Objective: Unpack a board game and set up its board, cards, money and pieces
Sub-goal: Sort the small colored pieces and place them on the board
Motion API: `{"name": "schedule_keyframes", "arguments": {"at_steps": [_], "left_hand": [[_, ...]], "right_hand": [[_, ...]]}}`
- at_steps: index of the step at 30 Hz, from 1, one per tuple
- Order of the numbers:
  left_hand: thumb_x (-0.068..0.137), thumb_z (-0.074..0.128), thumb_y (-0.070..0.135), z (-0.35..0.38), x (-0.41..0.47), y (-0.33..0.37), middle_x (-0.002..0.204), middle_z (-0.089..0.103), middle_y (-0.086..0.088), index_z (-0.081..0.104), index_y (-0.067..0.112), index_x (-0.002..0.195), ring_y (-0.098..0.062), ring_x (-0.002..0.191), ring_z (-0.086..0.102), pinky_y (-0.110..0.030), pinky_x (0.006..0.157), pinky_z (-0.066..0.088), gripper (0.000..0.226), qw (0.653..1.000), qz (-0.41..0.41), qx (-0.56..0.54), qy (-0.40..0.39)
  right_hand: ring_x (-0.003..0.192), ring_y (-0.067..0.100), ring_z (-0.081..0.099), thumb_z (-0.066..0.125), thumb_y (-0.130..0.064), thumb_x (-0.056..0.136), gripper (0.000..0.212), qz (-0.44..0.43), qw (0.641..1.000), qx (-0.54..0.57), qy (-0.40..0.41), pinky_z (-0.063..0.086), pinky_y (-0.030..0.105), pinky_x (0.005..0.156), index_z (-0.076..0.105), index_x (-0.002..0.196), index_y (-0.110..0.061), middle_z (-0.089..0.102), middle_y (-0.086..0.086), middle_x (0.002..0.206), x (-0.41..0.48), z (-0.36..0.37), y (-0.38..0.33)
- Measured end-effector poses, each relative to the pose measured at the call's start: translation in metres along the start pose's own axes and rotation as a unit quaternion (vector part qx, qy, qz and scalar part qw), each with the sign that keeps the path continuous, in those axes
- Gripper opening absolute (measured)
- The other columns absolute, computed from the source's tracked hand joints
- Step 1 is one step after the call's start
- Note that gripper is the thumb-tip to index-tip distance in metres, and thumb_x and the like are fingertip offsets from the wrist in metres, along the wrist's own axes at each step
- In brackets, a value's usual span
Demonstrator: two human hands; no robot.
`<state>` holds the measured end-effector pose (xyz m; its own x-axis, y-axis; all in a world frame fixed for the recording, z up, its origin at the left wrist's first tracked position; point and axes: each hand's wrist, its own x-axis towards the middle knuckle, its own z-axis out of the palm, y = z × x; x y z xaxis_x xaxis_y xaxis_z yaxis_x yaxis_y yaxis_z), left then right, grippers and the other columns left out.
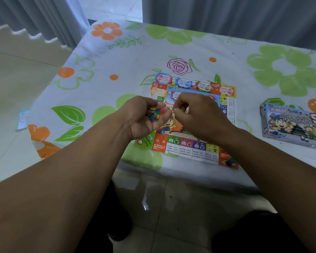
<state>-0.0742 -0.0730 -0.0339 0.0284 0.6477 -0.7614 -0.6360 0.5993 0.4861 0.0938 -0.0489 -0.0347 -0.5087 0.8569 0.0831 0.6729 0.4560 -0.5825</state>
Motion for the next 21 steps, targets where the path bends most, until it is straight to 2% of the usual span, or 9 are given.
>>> {"name": "schedule_keyframes", "arguments": {"at_steps": [2,5,6,8,10,13,15,19,21], "left_hand": [[0.099,0.048,0.008,0.004,-0.009,0.000,0.090,0.062,-0.017,0.061,-0.004,0.099,-0.025,0.073,0.068,-0.033,0.058,0.061,0.018,1.000,0.002,-0.006,-0.014],[0.100,0.046,0.008,0.008,-0.023,-0.003,0.077,0.067,-0.017,0.060,-0.005,0.089,-0.025,0.066,0.070,-0.035,0.061,0.062,0.022,1.000,0.009,-0.005,-0.029],[0.099,0.045,0.007,0.009,-0.029,-0.004,0.076,0.067,-0.017,0.058,-0.004,0.087,-0.025,0.070,0.071,-0.036,0.063,0.063,0.021,0.999,0.011,-0.006,-0.034],[0.099,0.045,0.005,0.011,-0.038,-0.007,0.089,0.066,-0.017,0.058,-0.003,0.090,-0.025,0.089,0.068,-0.039,0.069,0.063,0.018,0.999,0.012,-0.009,-0.036],[0.099,0.043,0.006,0.010,-0.045,-0.008,0.098,0.065,-0.018,0.059,-0.003,0.087,-0.026,0.098,0.064,-0.039,0.074,0.061,0.021,0.999,0.014,-0.001,-0.028],[0.100,0.041,0.007,0.010,-0.050,-0.011,0.090,0.069,-0.020,0.059,-0.003,0.081,-0.025,0.082,0.071,-0.038,0.068,0.062,0.028,0.999,0.014,-0.017,-0.036],[0.101,0.039,0.009,0.010,-0.050,-0.014,0.092,0.071,-0.023,0.059,-0.003,0.086,-0.025,0.072,0.072,-0.037,0.060,0.062,0.028,0.998,0.013,-0.039,-0.042],[0.101,0.040,0.010,0.011,-0.037,-0.023,0.105,0.070,-0.026,0.061,-0.006,0.106,-0.025,0.072,0.074,-0.033,0.056,0.060,0.027,0.998,0.039,-0.041,-0.030],[0.099,0.044,0.008,0.012,-0.032,-0.024,0.111,0.069,-0.028,0.061,-0.008,0.109,-0.026,0.071,0.073,-0.032,0.056,0.060,0.025,0.998,0.042,-0.038,-0.031]], "right_hand": [[0.077,0.017,0.061,0.060,-0.020,0.090,0.008,0.002,0.999,0.041,0.016,0.052,0.041,0.071,0.066,0.087,-0.017,0.067,-0.002,0.081,-0.003,-0.006,-0.007],[0.081,0.013,0.061,0.060,-0.022,0.088,0.008,-0.007,0.997,0.078,0.007,0.051,0.038,0.073,0.068,0.089,-0.021,0.066,-0.006,0.084,-0.005,-0.008,-0.015],[0.080,0.011,0.060,0.060,-0.023,0.088,0.009,-0.012,0.996,0.085,0.003,0.050,0.036,0.072,0.069,0.091,-0.022,0.066,-0.007,0.085,-0.006,-0.009,-0.018],[0.078,0.007,0.057,0.062,-0.023,0.090,0.012,-0.018,0.996,0.084,-0.016,0.046,0.032,0.070,0.072,0.097,-0.022,0.064,-0.007,0.089,-0.007,-0.011,-0.019],[0.082,0.009,0.057,0.064,-0.021,0.091,0.014,-0.023,0.997,0.073,-0.032,0.048,0.034,0.074,0.073,0.101,-0.020,0.063,-0.004,0.093,-0.007,-0.009,-0.019],[0.088,0.014,0.061,0.068,-0.022,0.089,0.013,-0.021,0.997,0.063,-0.035,0.051,0.039,0.080,0.074,0.101,-0.021,0.064,-0.002,0.095,-0.007,-0.008,-0.019],[0.088,0.014,0.062,0.070,-0.023,0.089,0.012,-0.020,0.998,0.057,-0.026,0.051,0.039,0.080,0.075,0.100,-0.022,0.066,-0.002,0.094,-0.009,-0.009,-0.018],[0.079,-0.004,0.060,0.069,-0.015,0.087,0.009,-0.002,0.998,0.059,-0.037,0.047,0.020,0.071,0.074,0.089,-0.023,0.062,-0.021,0.078,-0.007,-0.012,-0.013],[0.079,-0.005,0.060,0.068,-0.011,0.087,0.013,0.017,0.995,0.078,-0.051,0.047,0.021,0.070,0.071,0.085,-0.024,0.063,-0.022,0.078,-0.005,-0.015,-0.009]]}}
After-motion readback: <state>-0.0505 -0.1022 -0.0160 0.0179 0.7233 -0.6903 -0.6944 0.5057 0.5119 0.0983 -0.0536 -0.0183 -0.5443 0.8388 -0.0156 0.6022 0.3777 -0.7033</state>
